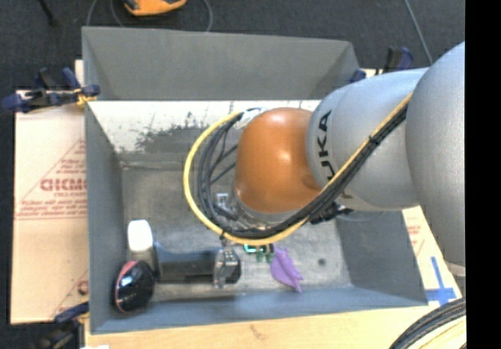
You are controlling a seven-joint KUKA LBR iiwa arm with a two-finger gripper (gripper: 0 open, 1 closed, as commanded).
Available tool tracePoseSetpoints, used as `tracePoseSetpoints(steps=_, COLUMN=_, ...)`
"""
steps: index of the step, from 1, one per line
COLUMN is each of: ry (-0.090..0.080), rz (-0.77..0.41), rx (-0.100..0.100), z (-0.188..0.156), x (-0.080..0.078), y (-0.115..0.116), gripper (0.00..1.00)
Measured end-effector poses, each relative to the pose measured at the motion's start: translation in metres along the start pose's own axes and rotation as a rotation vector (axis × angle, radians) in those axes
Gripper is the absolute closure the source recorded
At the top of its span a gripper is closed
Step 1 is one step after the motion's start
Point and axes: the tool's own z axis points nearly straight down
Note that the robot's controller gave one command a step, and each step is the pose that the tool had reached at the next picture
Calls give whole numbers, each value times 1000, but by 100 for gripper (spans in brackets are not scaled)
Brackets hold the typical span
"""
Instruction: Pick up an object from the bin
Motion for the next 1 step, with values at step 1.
tracePoseSetpoints(steps=1, ry=-7, rz=4, rx=-1, z=-3, x=-2, y=0, gripper=0)
